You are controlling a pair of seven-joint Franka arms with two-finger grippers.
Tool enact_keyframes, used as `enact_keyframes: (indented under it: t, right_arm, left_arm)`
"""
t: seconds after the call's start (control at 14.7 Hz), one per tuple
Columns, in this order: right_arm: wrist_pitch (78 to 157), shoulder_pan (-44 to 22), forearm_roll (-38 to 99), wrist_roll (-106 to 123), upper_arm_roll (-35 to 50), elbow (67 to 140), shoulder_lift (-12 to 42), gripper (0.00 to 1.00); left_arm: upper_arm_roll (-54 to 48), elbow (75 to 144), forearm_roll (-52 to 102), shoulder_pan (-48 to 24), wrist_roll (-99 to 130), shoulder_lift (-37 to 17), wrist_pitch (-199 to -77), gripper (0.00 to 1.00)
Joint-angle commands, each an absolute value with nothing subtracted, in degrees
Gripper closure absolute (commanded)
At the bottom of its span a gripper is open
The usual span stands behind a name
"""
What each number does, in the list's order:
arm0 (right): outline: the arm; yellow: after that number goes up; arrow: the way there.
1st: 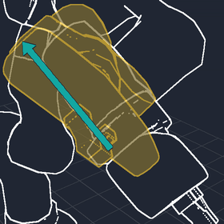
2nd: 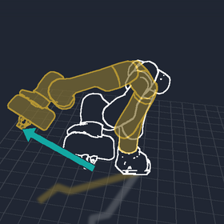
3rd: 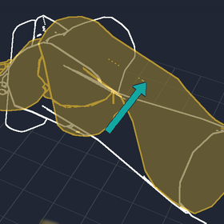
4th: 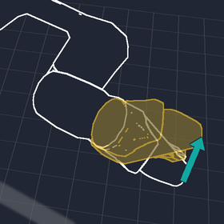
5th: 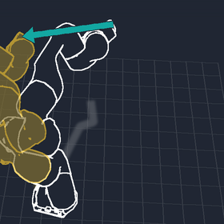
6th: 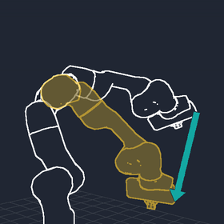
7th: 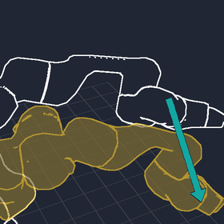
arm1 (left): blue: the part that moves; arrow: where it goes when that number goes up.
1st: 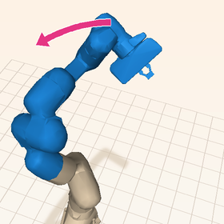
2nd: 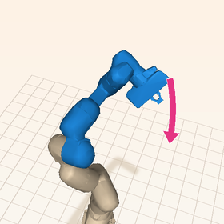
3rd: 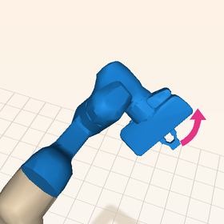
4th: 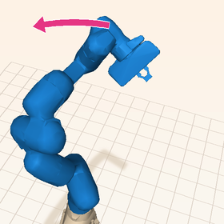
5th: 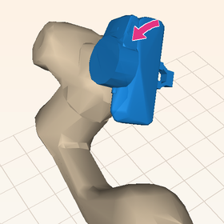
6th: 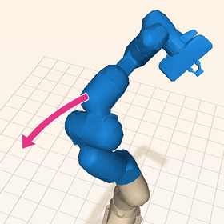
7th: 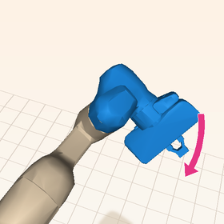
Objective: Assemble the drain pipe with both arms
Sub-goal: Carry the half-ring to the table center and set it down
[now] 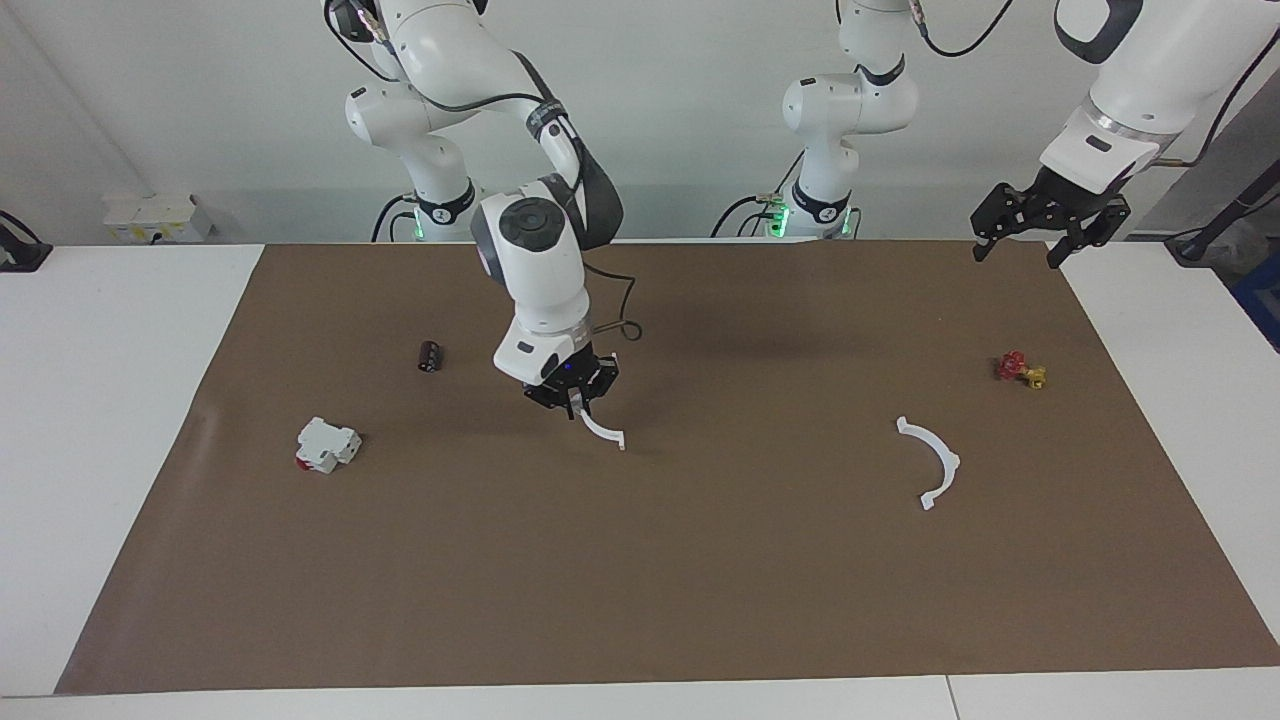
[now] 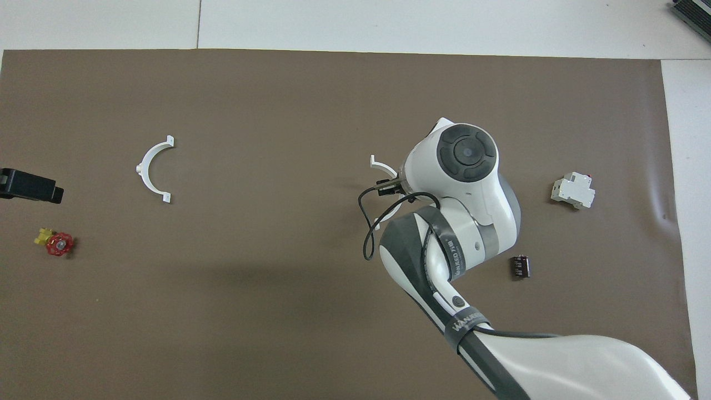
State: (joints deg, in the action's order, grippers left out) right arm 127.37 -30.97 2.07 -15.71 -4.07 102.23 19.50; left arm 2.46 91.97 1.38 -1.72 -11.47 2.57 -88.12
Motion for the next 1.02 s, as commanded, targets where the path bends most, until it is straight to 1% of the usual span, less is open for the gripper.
enact_keyframes:
  t: [0.0,0.14,0.34,0.55,0.95]
  right_arm:
    - [131.2,-34.3,-1.7,-24.3,-4.1,102.5,21.9,1.00]
    - [134.0,-36.3,-2.6,-27.8,-4.1,102.5,23.5,1.00]
    - [135.9,-38.8,-2.8,-29.1,-4.2,102.4,25.1,1.00]
    - [138.7,-39.0,-4.7,-28.4,-4.1,103.3,26.3,1.00]
    - [138.8,-38.9,-4.7,-29.2,-4.1,104.3,26.4,1.00]
  left_arm:
    - [2.2,93.2,1.1,-1.2,-11.5,3.9,-87.8,0.00]
    - [2.2,93.2,1.1,-1.2,-11.5,3.9,-87.8,0.00]
    - [2.2,93.2,1.0,-1.2,-11.5,3.9,-87.8,0.00]
    - [2.2,93.2,1.0,-1.2,-11.5,3.9,-87.8,0.00]
    - [2.2,93.2,1.0,-1.2,-11.5,3.9,-87.8,0.00]
